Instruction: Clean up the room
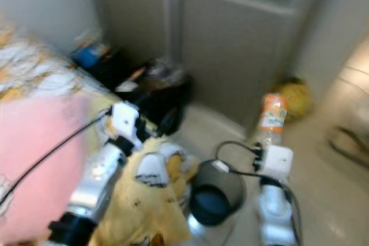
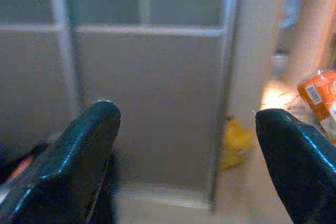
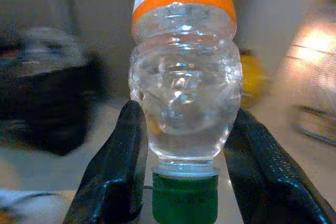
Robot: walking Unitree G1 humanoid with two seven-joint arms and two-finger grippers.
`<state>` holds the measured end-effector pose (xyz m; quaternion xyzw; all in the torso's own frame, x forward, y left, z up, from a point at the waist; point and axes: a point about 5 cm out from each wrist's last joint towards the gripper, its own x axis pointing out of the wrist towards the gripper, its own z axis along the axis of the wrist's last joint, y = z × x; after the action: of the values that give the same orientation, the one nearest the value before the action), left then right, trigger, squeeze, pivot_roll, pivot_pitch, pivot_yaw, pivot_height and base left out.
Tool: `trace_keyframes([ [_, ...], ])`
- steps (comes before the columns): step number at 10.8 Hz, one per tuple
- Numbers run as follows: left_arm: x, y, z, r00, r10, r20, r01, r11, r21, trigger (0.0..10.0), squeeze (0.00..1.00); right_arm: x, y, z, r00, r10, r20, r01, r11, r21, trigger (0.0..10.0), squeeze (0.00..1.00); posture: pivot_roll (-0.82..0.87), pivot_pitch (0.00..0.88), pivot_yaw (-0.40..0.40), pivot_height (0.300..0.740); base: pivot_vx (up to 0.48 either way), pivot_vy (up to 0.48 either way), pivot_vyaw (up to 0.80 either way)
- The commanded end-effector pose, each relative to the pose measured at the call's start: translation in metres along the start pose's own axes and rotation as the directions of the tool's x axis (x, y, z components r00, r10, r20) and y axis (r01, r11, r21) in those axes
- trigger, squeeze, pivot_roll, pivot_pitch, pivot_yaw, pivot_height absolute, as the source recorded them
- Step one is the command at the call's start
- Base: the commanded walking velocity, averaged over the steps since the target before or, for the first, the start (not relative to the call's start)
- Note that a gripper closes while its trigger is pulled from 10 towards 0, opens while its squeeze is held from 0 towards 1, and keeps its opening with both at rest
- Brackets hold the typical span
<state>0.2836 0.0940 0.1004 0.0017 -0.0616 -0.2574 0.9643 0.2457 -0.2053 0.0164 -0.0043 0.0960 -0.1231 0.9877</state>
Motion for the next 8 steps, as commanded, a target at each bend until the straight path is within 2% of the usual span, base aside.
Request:
trace_keyframes([
  [1,0.003,-0.009,0.003,1.000,-0.030,0.000,0.030,0.999,-0.012,10.0,0.00,0.001,-0.012,0.000,0.999,-0.041,-0.001,0.041,0.999,0.011,0.0,0.00,0.05,0.000,0.012,0.740,0.480,0.000,0.00],
  [2,0.002,-0.012,0.004,0.999,-0.043,-0.003,0.042,0.999,-0.018,10.0,0.00,0.004,-0.014,-0.005,0.997,-0.065,-0.041,0.067,0.997,0.040,0.0,0.00,0.06,0.000,0.016,0.740,0.480,0.000,0.00],
  [3,-0.001,-0.013,0.003,0.997,-0.074,-0.030,0.074,0.997,0.000,10.0,0.00,0.008,-0.012,-0.018,0.986,-0.058,-0.156,0.071,0.994,0.080,0.0,0.00,0.09,0.000,0.027,0.740,0.322,0.000,0.00],
  [4,-0.006,-0.006,0.006,0.994,-0.092,-0.060,0.094,0.995,0.023,10.0,0.00,0.013,-0.015,-0.035,0.947,-0.073,-0.312,0.116,0.986,0.121,10.0,0.00,0.12,0.000,0.040,0.740,0.000,0.000,0.00],
  [5,-0.013,0.004,0.013,0.994,-0.087,-0.059,0.090,0.995,0.050,10.0,0.00,0.017,-0.014,-0.042,0.914,-0.069,-0.400,0.149,0.974,0.171,10.0,0.00,0.16,0.000,0.054,0.740,0.000,0.000,0.00],
  [6,-0.017,0.008,0.020,0.996,-0.078,-0.053,0.081,0.995,0.054,10.0,0.00,0.019,-0.015,-0.044,0.891,-0.095,-0.444,0.197,0.962,0.189,10.0,0.00,0.18,0.000,0.059,0.740,0.000,0.000,0.00],
  [8,-0.022,-0.003,0.031,0.989,-0.129,-0.079,0.136,0.986,0.099,10.0,0.00,0.027,0.000,-0.043,0.841,-0.015,-0.541,0.201,0.937,0.285,10.0,0.00,0.22,0.000,0.055,0.740,0.000,0.000,0.00],
])
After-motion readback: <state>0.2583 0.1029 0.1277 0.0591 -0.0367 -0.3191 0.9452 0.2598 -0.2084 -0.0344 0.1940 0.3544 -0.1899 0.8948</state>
